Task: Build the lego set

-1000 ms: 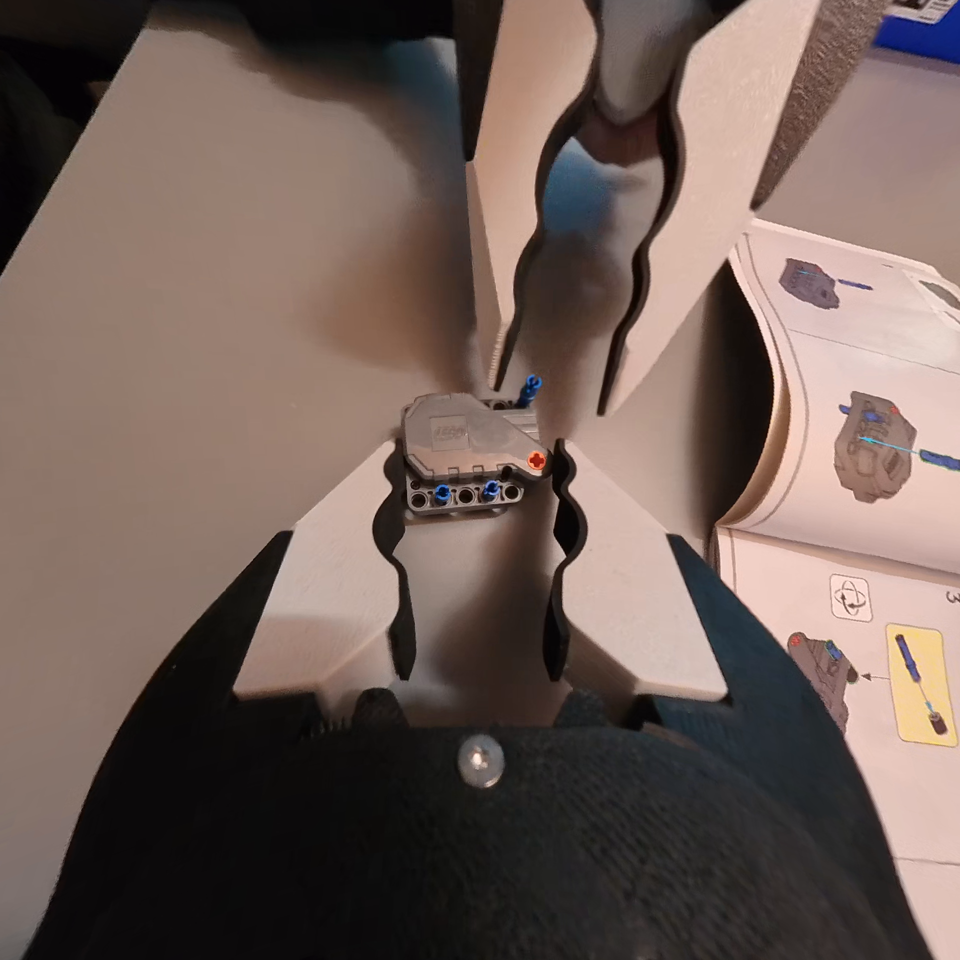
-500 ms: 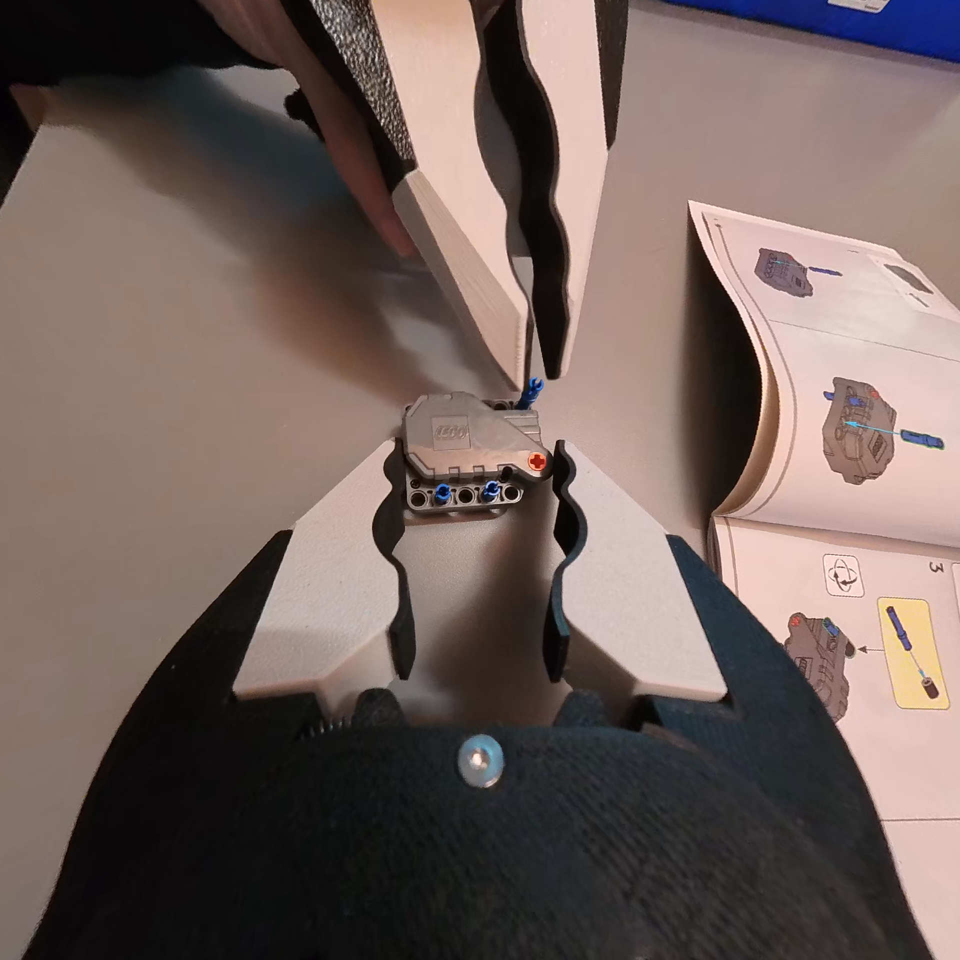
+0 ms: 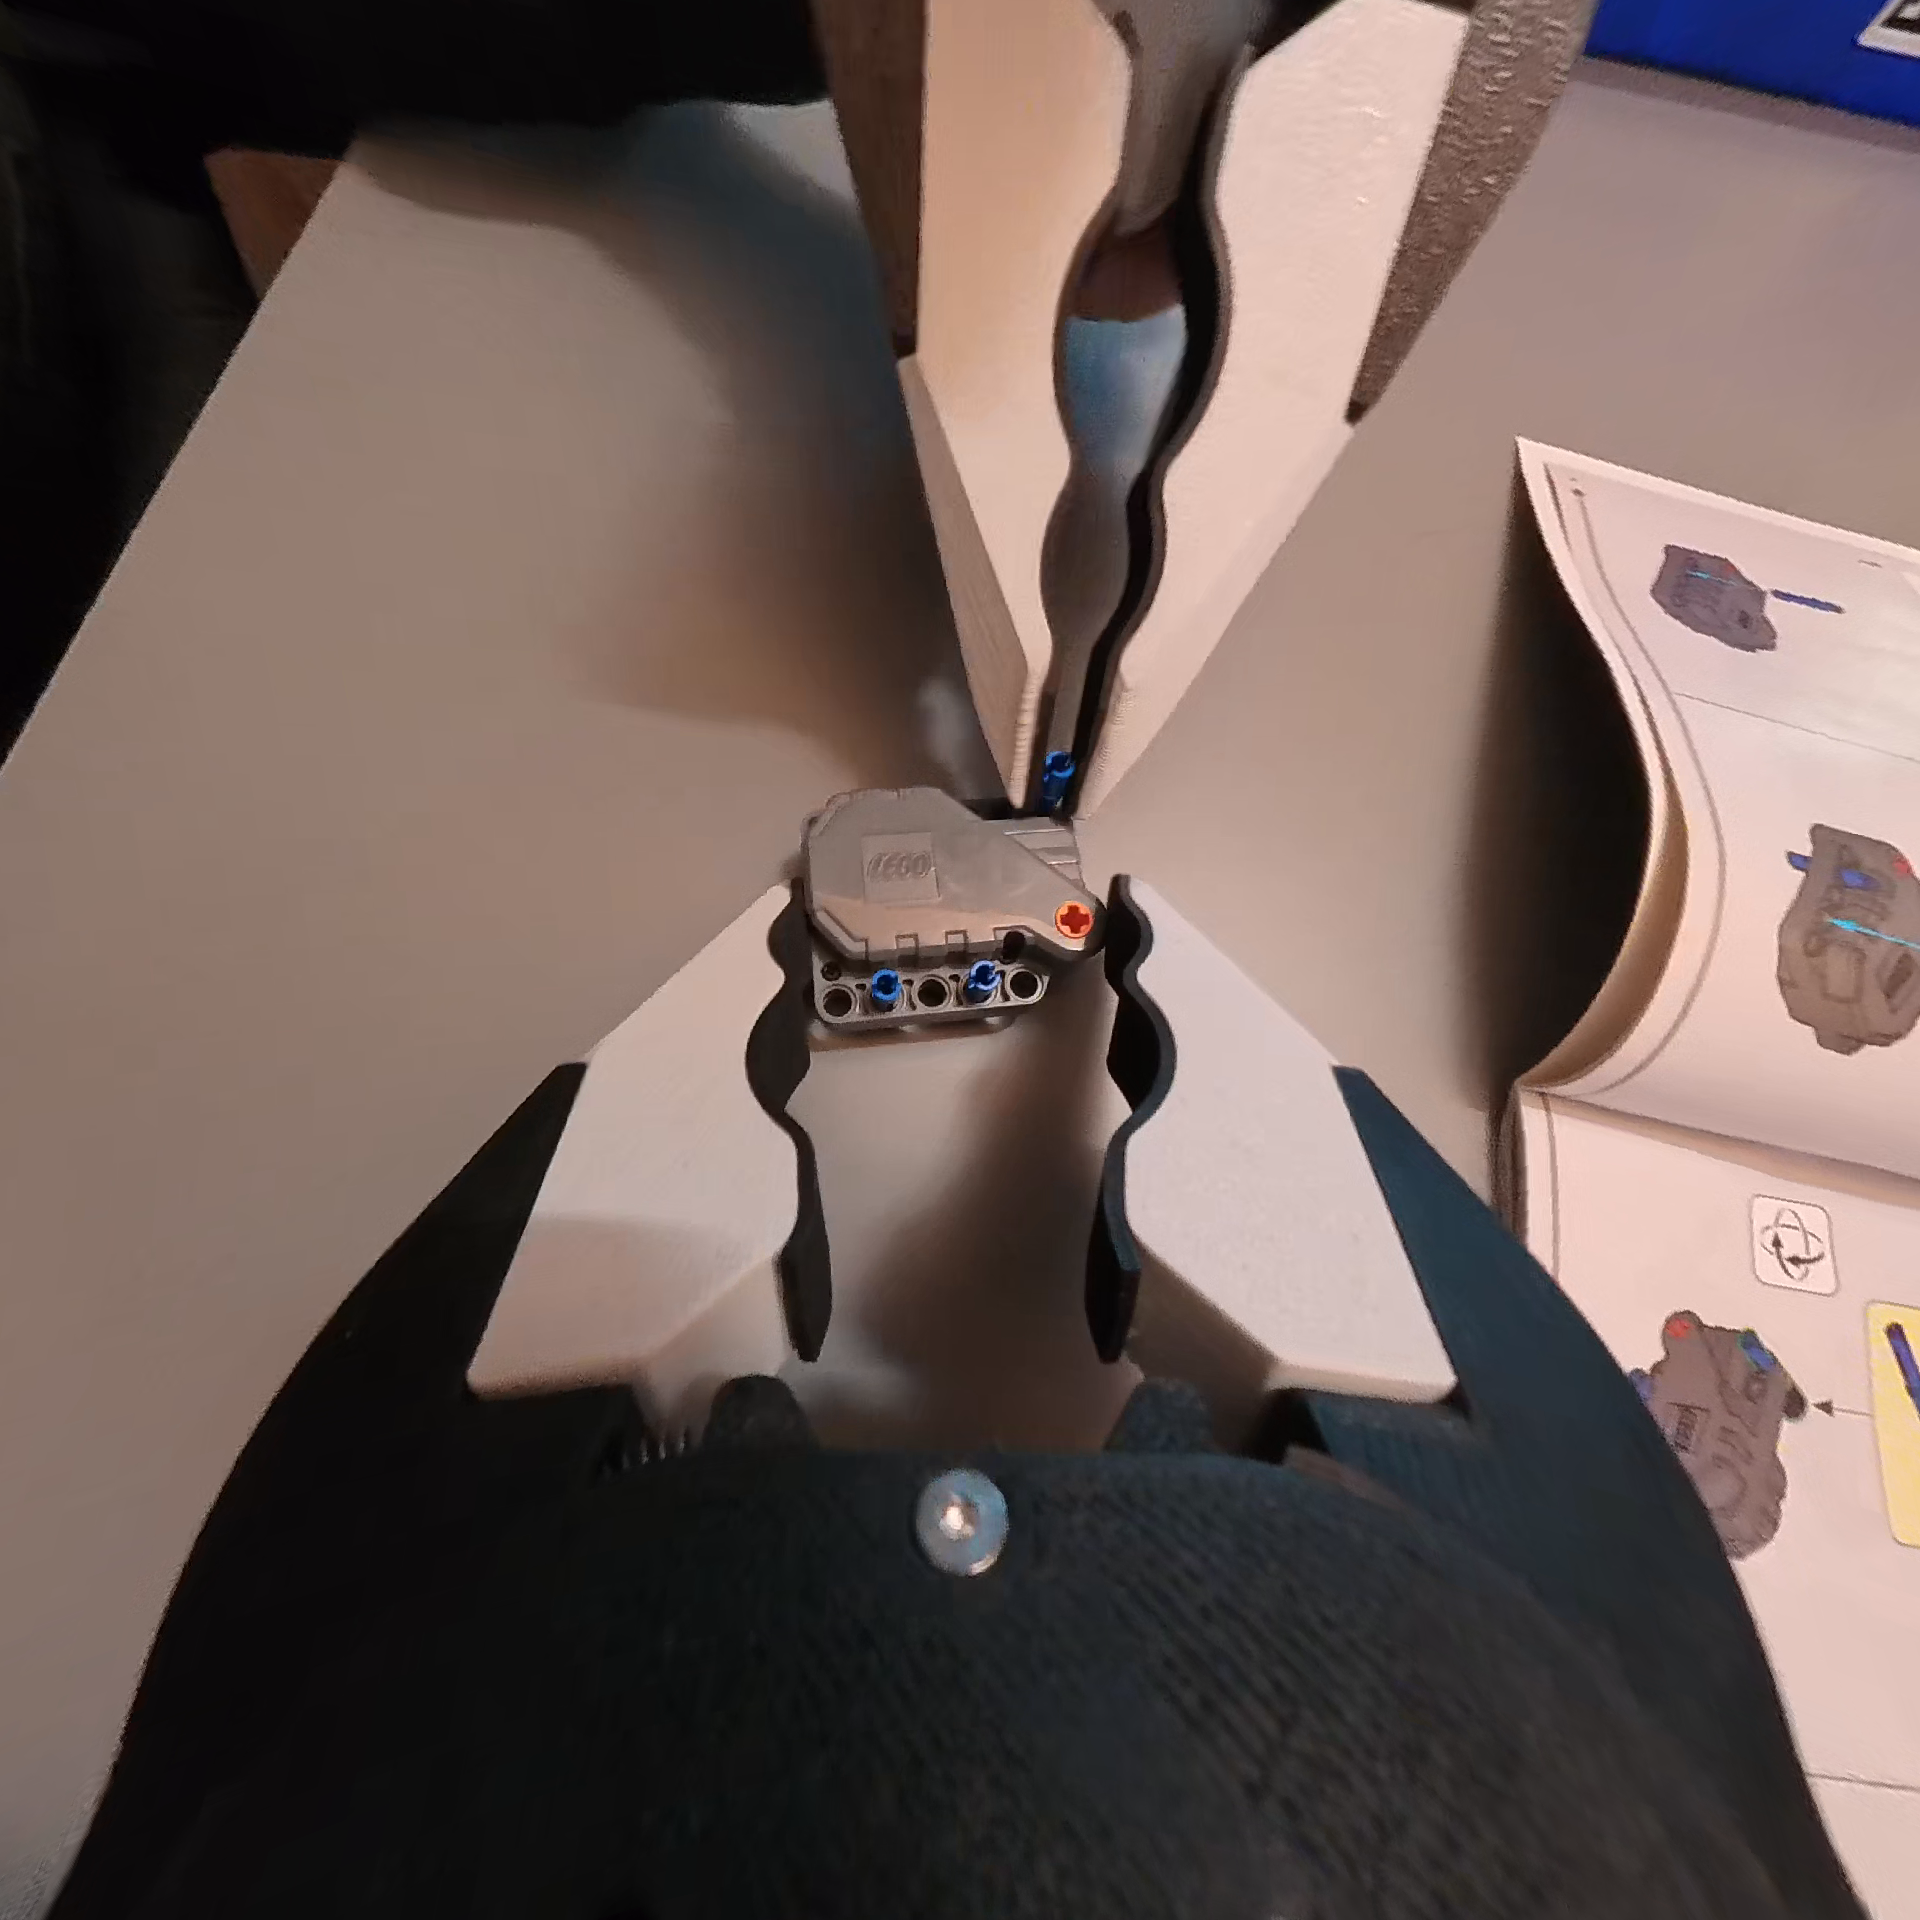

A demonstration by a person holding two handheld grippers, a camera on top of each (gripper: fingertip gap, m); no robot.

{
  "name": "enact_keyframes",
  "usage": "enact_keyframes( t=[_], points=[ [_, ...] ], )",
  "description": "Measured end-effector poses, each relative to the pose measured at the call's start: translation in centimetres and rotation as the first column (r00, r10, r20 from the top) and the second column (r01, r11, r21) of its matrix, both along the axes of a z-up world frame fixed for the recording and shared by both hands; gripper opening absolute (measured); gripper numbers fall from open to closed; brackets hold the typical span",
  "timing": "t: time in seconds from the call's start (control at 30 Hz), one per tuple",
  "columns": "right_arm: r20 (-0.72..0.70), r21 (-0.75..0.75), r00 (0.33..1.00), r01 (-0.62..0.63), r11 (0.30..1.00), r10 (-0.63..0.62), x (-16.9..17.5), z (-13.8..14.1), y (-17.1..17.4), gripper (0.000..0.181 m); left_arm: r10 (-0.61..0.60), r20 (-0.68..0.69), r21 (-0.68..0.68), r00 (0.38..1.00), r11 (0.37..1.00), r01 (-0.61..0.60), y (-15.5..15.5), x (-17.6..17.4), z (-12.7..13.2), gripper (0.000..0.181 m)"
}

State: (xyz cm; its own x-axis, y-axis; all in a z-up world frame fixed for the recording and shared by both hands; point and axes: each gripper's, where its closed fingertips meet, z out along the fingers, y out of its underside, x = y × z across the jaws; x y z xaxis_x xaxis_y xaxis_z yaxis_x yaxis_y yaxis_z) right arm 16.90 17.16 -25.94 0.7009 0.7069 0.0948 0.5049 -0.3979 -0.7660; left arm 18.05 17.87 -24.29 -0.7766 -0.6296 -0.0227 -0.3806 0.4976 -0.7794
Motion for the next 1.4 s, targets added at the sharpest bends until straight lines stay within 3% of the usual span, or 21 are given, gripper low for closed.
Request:
enact_keyframes(
  t=[0.13,0.43,0.7,1.03,1.27,1.4],
  points=[
    [0.001,0.001,1.0,-0.008,1.0,0.008,-0.1,0.0,-0.1,0.055,-0.105,-0.024,0.014,0.994,0.994,0.105,-0.1,-0.2,0.0,0.002],
    [0.006,0.006,1.0,0.005,1.0,-0.005,0.0,0.0,0.1,0.055,0.132,-0.008,-0.019,0.991,0.991,-0.132,0.8,-0.2,0.5,0.011],
    [0.007,0.006,1.0,0.005,1.0,-0.005,0.1,0.0,0.1,0.055,0.201,-0.112,-0.018,0.973,0.979,-0.205,0.1,-0.1,0.3,0.011],
    [0.007,0.006,1.0,0.005,1.0,-0.006,0.1,0.0,0.1,0.055,0.318,-0.154,0.158,0.936,0.942,-0.295,0.7,-0.1,-0.3,0.004],
    [0.006,0.005,1.0,0.005,1.0,-0.005,0.0,-0.1,0.0,0.055,0.302,-0.162,0.19,0.94,0.944,-0.271,0.6,-0.4,-0.4,0.002],
    [0.006,0.004,1.0,0.005,1.0,-0.005,0.0,-0.1,0.0,0.055,0.203,-0.137,0.216,0.97,0.961,-0.171,0.6,-0.4,-0.5,0.001]
  ],
)
